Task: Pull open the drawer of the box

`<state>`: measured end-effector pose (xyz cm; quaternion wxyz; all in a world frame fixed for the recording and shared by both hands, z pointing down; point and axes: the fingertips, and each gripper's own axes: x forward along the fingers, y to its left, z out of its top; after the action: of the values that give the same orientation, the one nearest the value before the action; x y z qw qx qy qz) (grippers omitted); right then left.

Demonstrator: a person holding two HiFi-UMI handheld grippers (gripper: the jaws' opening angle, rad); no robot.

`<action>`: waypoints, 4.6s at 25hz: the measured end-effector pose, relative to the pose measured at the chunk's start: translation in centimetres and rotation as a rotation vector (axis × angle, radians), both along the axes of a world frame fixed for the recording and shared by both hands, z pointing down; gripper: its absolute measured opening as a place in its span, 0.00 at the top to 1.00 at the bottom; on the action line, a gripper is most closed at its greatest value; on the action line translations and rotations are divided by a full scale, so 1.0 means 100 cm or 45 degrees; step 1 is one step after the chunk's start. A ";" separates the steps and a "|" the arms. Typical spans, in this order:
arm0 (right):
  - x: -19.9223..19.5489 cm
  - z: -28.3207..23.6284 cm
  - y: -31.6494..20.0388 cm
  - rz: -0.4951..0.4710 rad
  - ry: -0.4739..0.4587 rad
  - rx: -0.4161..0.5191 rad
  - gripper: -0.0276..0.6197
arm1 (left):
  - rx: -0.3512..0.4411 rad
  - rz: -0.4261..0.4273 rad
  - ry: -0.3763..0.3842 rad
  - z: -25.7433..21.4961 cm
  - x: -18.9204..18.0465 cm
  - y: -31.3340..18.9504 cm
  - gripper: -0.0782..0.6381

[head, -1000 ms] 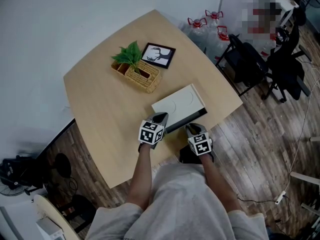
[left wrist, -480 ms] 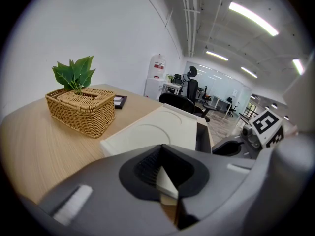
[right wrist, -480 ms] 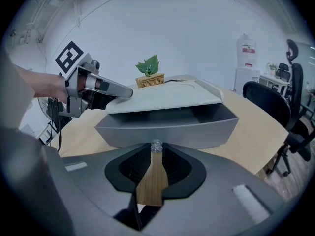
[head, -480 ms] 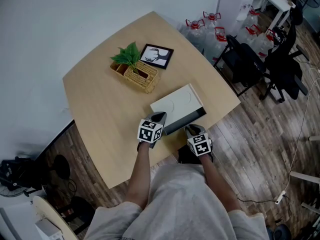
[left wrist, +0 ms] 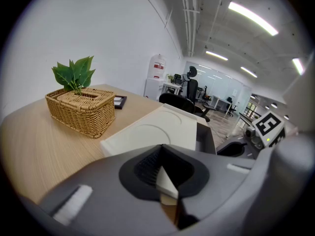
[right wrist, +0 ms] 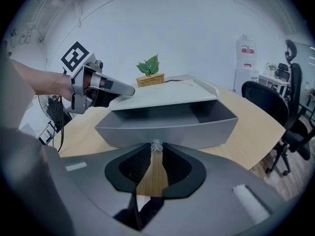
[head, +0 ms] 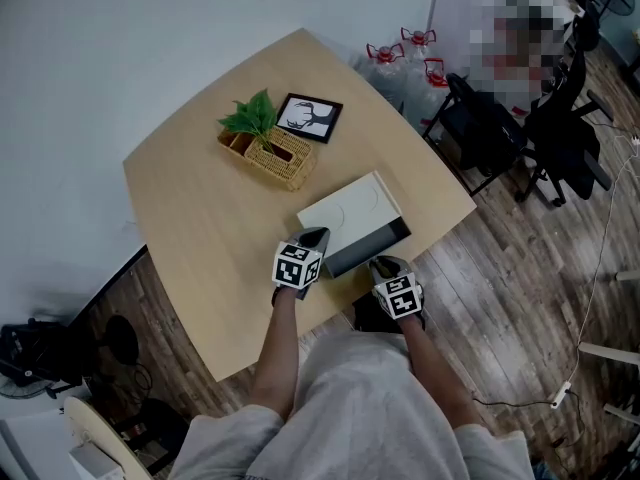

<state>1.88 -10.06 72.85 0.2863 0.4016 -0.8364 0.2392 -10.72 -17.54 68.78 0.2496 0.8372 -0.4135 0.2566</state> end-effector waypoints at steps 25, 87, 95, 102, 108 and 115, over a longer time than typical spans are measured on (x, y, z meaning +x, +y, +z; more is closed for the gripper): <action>0.008 0.001 0.019 0.023 0.032 -0.005 0.84 | 0.014 0.009 0.032 -0.002 0.001 0.002 0.82; 0.035 -0.008 0.051 0.021 0.045 0.009 0.84 | 0.022 -0.002 0.001 -0.002 0.000 -0.001 0.82; 0.045 -0.027 0.042 0.142 -0.032 0.102 0.84 | 0.041 -0.037 -0.016 -0.003 0.012 0.059 0.82; 0.045 -0.035 0.041 0.177 -0.057 0.157 0.84 | 0.043 -0.122 0.095 -0.016 0.014 0.092 0.82; 0.046 -0.044 0.041 0.205 -0.082 0.199 0.84 | 0.069 -0.143 0.147 -0.028 0.012 0.105 0.82; 0.042 -0.053 0.043 0.208 -0.097 0.229 0.84 | 0.082 -0.114 0.141 -0.031 0.016 0.115 0.82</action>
<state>6.11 -5.81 67.54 0.1968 0.4829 -0.8293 0.2008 -9.15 -6.08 65.65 0.2563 0.8385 -0.4439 0.1850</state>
